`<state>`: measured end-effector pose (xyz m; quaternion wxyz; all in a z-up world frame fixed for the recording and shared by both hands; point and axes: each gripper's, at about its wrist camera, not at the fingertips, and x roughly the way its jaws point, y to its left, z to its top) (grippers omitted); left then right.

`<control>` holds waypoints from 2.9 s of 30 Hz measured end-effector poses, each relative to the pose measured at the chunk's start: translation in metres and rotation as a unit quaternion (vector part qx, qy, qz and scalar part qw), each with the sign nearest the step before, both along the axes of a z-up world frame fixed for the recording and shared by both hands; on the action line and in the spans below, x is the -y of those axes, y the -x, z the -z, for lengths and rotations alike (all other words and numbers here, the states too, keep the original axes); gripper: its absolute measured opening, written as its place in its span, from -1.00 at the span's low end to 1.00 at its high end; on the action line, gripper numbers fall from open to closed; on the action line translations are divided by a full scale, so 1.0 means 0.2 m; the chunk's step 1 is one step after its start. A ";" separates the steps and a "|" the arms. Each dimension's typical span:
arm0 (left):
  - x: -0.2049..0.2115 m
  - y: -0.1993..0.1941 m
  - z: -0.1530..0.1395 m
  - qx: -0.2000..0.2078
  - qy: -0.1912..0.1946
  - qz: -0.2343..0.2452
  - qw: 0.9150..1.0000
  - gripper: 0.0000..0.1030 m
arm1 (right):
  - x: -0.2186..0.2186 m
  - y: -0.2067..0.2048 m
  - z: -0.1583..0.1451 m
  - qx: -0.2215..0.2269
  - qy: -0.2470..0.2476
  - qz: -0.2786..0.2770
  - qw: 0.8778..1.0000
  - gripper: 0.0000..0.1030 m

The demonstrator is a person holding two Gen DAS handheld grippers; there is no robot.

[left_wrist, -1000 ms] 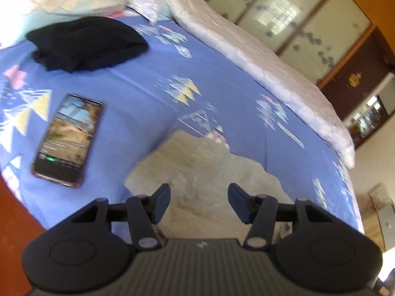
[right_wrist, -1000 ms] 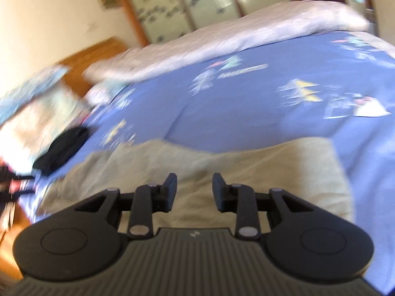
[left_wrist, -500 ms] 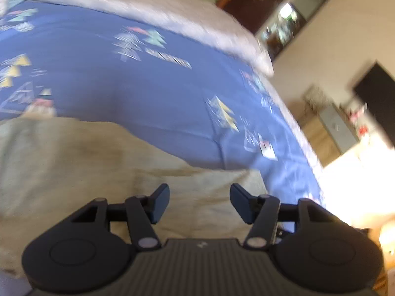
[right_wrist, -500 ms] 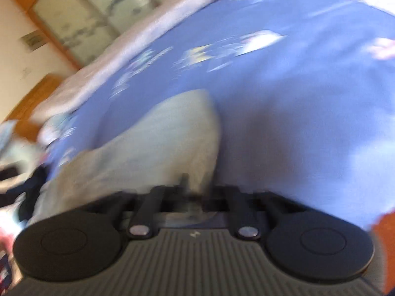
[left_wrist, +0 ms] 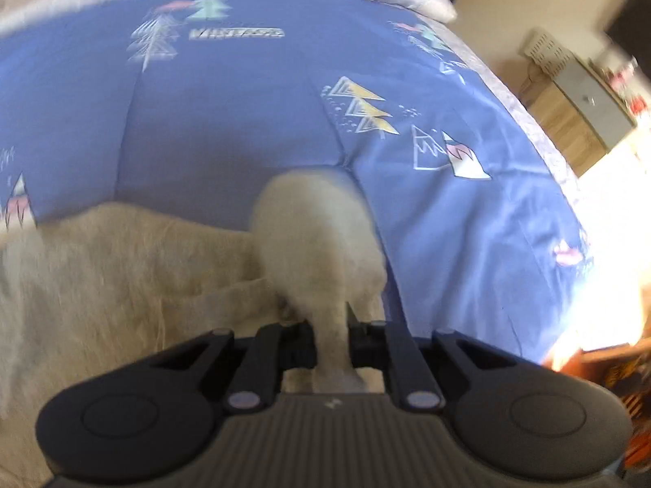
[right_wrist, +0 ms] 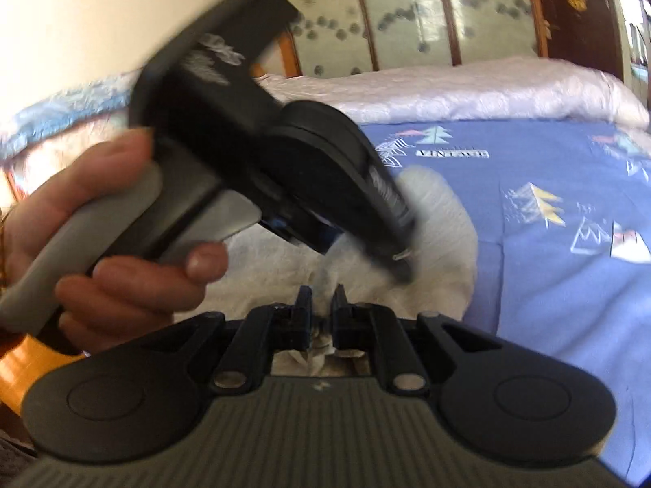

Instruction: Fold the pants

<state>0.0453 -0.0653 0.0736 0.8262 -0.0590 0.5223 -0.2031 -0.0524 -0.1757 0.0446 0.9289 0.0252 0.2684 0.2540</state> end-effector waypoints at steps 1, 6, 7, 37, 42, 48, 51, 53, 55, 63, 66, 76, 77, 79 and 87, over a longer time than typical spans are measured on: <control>-0.03 0.00 -0.01 0.004 0.008 -0.008 1.000 -0.82 | 0.00 0.02 0.00 0.008 0.007 -0.002 1.000 -0.60; -0.23 0.00 -0.11 0.020 0.037 -0.035 0.998 -0.82 | 0.04 0.04 0.09 0.019 0.043 0.009 0.999 0.57; -0.26 0.00 -0.13 0.025 0.037 -0.037 0.998 -0.82 | 0.03 0.01 0.12 -0.004 0.047 0.001 0.999 0.41; -1.82 0.22 0.04 0.076 0.034 -0.309 0.947 0.35 | -0.89 -0.11 0.04 -0.046 0.074 -0.274 0.958 -0.03; -1.78 0.19 -0.05 0.111 0.026 -0.289 0.951 0.55 | -0.68 -0.22 -0.07 -0.025 0.039 -0.185 0.982 -0.03; -1.65 -0.01 0.15 0.078 -0.025 -0.263 0.961 0.01 | -0.58 -0.57 0.06 -0.081 0.022 -0.024 0.996 0.38; -1.65 -0.02 0.23 0.058 0.009 -0.268 0.961 -0.74 | -0.59 -0.68 0.20 -0.152 0.016 -0.006 0.988 -0.36; -1.62 0.01 0.17 0.101 0.029 -0.272 0.957 -0.76 | -0.58 -0.68 0.22 -0.169 0.007 0.009 0.986 -0.77; -1.59 0.08 0.10 0.170 0.053 -0.271 0.946 -0.76 | -0.51 -0.64 0.15 -0.136 -0.040 0.028 0.990 -0.78; -1.45 -0.02 0.26 0.124 -0.065 -0.247 0.959 -0.40 | -0.51 -0.66 0.31 -0.163 0.028 0.056 0.985 -0.29; -1.57 0.12 0.11 0.135 0.007 -0.267 0.954 -0.16 | -0.42 -0.60 0.20 -0.146 -0.020 0.063 0.987 -0.25; -1.48 0.31 0.03 0.122 0.102 -0.208 0.965 -0.65 | -0.62 -0.38 0.04 -0.147 -0.072 -0.118 0.979 -0.53; -1.45 0.32 0.07 0.114 0.089 -0.199 0.969 -0.84 | -0.66 -0.36 0.06 -0.152 -0.060 -0.134 0.977 -0.57; -1.43 0.36 0.16 0.086 0.060 -0.196 0.975 -0.95 | -0.70 -0.32 0.11 -0.160 -0.031 -0.154 0.975 -0.68; -1.51 0.54 0.34 0.052 0.077 -0.235 0.967 -0.89 | -0.63 -0.27 0.32 -0.242 0.002 -0.160 0.957 -0.95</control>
